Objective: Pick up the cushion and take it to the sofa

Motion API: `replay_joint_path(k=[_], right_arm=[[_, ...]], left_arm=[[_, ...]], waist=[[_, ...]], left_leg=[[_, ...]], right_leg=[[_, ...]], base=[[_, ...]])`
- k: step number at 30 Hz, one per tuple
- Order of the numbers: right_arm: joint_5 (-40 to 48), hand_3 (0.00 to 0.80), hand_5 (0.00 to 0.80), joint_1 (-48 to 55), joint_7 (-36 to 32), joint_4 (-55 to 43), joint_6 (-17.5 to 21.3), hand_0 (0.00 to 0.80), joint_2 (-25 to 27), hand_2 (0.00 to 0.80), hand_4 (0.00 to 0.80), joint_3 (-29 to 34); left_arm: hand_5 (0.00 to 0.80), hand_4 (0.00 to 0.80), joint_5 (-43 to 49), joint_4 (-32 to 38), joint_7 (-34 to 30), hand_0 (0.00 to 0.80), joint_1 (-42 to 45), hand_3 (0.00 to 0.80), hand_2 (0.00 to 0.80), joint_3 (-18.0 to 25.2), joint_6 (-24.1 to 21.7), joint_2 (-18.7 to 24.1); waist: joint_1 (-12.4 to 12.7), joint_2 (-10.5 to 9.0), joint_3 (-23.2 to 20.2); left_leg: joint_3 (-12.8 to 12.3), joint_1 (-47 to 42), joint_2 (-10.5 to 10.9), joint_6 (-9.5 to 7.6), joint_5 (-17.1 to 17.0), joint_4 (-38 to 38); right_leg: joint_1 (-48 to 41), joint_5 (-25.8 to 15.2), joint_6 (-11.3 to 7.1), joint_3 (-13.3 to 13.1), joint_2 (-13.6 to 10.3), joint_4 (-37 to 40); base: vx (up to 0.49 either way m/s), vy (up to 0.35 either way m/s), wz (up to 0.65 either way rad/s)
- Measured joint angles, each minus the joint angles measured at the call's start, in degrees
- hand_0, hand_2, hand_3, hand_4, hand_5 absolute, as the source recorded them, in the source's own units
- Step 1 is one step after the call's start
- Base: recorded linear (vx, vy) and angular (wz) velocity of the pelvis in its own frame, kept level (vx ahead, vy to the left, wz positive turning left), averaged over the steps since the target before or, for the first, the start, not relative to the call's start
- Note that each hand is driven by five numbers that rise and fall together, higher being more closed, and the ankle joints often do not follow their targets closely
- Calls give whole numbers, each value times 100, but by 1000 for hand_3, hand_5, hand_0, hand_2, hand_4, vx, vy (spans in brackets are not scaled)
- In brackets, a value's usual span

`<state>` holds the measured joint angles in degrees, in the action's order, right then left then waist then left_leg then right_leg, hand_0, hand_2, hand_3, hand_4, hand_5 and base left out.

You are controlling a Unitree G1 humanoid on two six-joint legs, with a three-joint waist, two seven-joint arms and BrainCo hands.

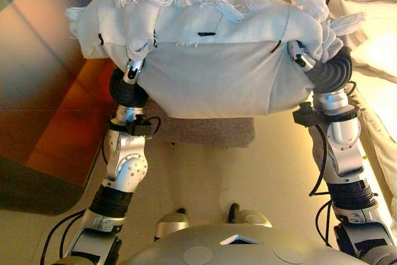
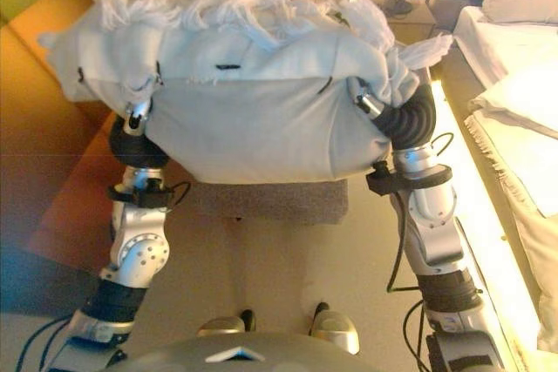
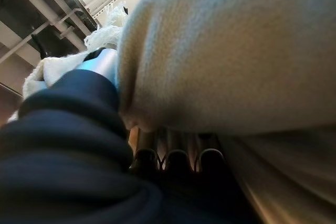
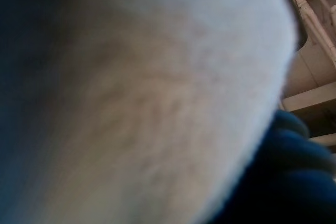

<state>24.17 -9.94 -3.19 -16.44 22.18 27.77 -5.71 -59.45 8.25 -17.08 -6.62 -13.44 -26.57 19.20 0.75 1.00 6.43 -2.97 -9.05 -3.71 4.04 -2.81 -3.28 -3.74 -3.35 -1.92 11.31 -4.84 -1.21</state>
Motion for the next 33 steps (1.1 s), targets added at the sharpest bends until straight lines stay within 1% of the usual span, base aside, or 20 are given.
replay_joint_path(k=[2,5,7,8,10,11,12,13,14,15,17,20,24,26,28,29,30,31,32,33], right_arm=[[15,800,800,4,-12,12,4,800,-4,800,800,-87],[23,800,800,27,-141,99,9,800,-56,800,800,-340],[7,800,800,91,-149,109,14,800,-206,800,800,-431],[-2,800,800,93,-139,112,21,800,-255,800,800,-429],[-16,800,800,87,-76,109,44,800,-224,800,800,-414],[-48,800,800,58,-11,101,49,800,-96,800,800,-416],[-62,800,800,-41,39,161,51,800,-72,800,800,-454],[-96,800,800,14,98,178,4,800,-152,800,800,-539],[-104,800,800,27,113,177,-2,800,-149,800,800,-619],[-110,800,800,-61,106,175,-6,800,-143,800,800,-620],[-122,800,800,-75,111,184,-12,800,-162,800,800,-602],[-125,800,800,-56,107,183,-42,800,-175,800,800,-618],[-115,800,800,107,-22,97,-53,800,-69,800,800,-550],[-82,800,800,299,-177,25,-56,800,-15,800,800,-478],[-16,800,800,544,-374,-90,-71,800,44,800,800,-405],[44,800,800,578,-418,-113,-70,800,69,800,800,-450],[95,800,800,577,-459,-125,-70,800,84,800,800,-479],[138,800,800,526,-470,-134,-70,800,138,800,800,-512],[176,800,800,520,-518,-144,-74,800,109,800,800,-507],[192,800,800,531,-528,-138,-98,800,8,800,800,-526]], left_arm=[[800,800,0,2,3,800,40,800,800,31,-32,0],[800,800,3,5,0,800,212,800,800,226,-103,108],[800,800,-4,-5,-6,800,250,800,800,255,-85,133],[800,800,-5,-5,-10,800,276,800,800,241,-78,110],[800,800,-7,-5,-10,800,285,800,800,196,-38,28],[800,800,-6,-5,-9,800,285,800,800,155,-24,-52],[800,800,-6,1,4,800,251,800,800,147,-39,-18],[800,800,-14,5,31,800,368,800,800,147,-71,105],[800,800,-21,1,72,800,403,800,800,161,-90,203],[800,800,-19,-9,101,800,359,800,800,186,-146,160],[800,800,-18,-3,131,800,374,800,800,171,-177,133],[800,800,-23,-4,131,800,378,800,800,227,-172,-14],[800,800,-27,-12,115,800,431,800,800,247,-168,-143],[800,800,-11,-14,105,800,435,800,800,258,-175,-157],[800,800,0,-14,95,800,472,800,800,231,-186,-192],[800,800,2,-13,97,800,480,800,800,238,-210,-165],[800,800,2,-13,133,800,462,800,800,249,-224,-118],[800,800,6,-6,175,800,437,800,800,259,-237,-126],[800,800,17,3,204,800,410,800,800,339,-224,-64],[800,800,16,5,209,800,403,800,800,346,-198,17]], waist=[[14,-87,55],[47,-381,274],[194,-572,496],[242,-581,592],[286,-349,708],[310,-5,716],[511,151,858],[557,56,870],[528,-47,875],[540,-41,939],[649,81,1067],[654,190,1163],[840,375,1271],[889,415,1252],[961,427,1233],[979,365,1193],[973,224,1179],[995,179,1153],[1071,123,1129],[1141,-95,1011]], left_leg=[[-83,164,-87,65,270,551],[-189,567,-165,103,728,1830],[-13,919,-31,-6,675,2687],[131,1117,150,-92,781,2881],[162,1134,425,-199,829,2343],[185,1121,361,-306,951,1862],[79,1045,237,-279,618,1893],[-44,983,265,-261,663,1910],[0,1007,339,-243,674,2003],[59,1203,300,-160,733,2427],[342,1614,255,-18,856,2811],[800,1765,-17,76,762,1939],[1137,1756,-493,244,606,1215],[1258,1853,-629,253,586,1102],[1215,1878,-704,246,595,1353],[844,1932,-674,445,339,1609],[499,2070,-471,496,277,2052],[369,2232,-345,393,204,2441],[287,2345,-219,251,113,2795],[160,2474,-51,120,359,3101]], right_leg=[[176,215,100,-60,23,-384],[623,774,272,-323,36,-1450],[730,838,339,-564,-30,-1685],[744,817,364,-678,-84,-1697],[778,743,303,-755,-84,-1532],[775,714,227,-727,140,-1535],[1004,1071,297,-753,314,-2631],[906,1490,254,-753,304,-3285],[557,1881,256,-794,275,-3188],[249,2116,457,-876,372,-2710],[162,1941,642,-1100,483,-2431],[-225,1814,551,-1475,713,-2143],[-632,2374,460,-1852,875,-2500],[-753,2749,332,-2041,791,-2717],[-900,3148,130,-2182,350,-2868],[-981,3283,-80,-2170,-34,-2820],[-1045,3335,-197,-2117,-452,-2698],[-1032,3350,-347,-2050,-719,-2974],[-1019,3420,-620,-1826,-876,-3585],[-1032,3323,-656,-1679,-1068,-3906]], base=[[23,-264,-22],[55,-126,-44],[146,-21,-49],[184,-2,-59],[327,44,-55],[472,87,-73],[489,101,-77],[507,114,-49],[527,121,4],[540,137,39],[577,163,6],[617,210,15],[693,336,-16],[594,416,-39],[520,459,-67],[500,410,-84],[508,344,-81],[538,287,-65],[516,223,-55],[386,183,-38]])
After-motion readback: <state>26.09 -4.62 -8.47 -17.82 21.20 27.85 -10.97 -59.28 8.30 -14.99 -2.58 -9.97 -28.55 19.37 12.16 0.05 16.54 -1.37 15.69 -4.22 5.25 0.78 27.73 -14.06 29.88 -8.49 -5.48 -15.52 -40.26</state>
